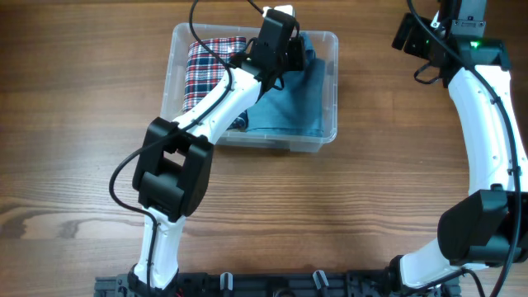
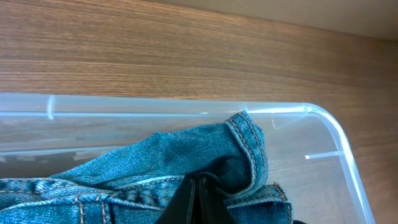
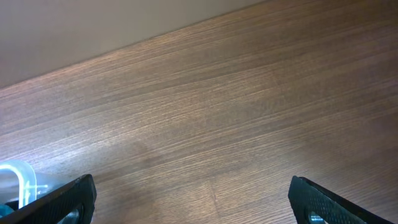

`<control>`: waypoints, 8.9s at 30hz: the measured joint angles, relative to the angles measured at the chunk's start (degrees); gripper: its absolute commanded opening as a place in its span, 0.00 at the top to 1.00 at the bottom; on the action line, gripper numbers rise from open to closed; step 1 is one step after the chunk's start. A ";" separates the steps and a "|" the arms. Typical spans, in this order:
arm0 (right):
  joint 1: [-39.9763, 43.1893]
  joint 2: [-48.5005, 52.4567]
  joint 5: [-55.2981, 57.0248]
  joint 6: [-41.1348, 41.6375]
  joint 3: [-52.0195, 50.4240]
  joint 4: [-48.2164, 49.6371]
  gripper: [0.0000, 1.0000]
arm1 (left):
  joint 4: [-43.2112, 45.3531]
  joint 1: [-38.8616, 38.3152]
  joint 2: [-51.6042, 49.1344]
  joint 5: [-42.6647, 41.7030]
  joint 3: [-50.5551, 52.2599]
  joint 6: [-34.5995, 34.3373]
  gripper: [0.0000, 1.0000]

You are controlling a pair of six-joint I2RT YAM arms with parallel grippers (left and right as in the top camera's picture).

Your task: Pack container

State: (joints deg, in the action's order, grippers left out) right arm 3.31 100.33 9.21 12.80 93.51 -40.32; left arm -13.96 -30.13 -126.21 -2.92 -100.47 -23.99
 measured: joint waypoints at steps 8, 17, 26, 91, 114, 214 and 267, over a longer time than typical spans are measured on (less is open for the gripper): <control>0.00 0.00 -0.02 0.00 0.00 0.00 0.00 | 2.75 -1.05 -0.02 -0.68 0.02 0.83 0.72; 0.00 0.00 0.00 0.00 0.00 0.00 0.00 | 3.10 -1.77 3.65 -3.19 0.61 0.74 0.36; 0.00 0.00 0.00 0.00 0.00 0.00 0.00 | 0.63 -1.97 11.37 -6.08 0.66 0.81 0.11; 0.00 0.00 -0.17 0.00 0.00 0.00 0.00 | -0.42 26.56 112.91 -7.45 72.17 0.96 0.00; 0.00 0.00 -0.17 0.00 0.00 0.00 0.00 | 31.15 27.15 125.44 -5.44 95.80 0.83 0.00; 0.00 -56.37 5.70 0.00 -3.80 -6.40 0.00 | 10.38 29.40 125.44 -1.90 99.97 14.95 0.00; -2.82 -99.30 -15.65 -16.15 -93.11 40.65 0.00 | 10.45 29.40 125.44 -2.54 99.97 14.97 0.00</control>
State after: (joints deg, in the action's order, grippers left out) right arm 0.49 1.04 -6.44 -3.36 0.40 0.34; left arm -3.51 -0.73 -0.78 -5.45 -0.49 -9.02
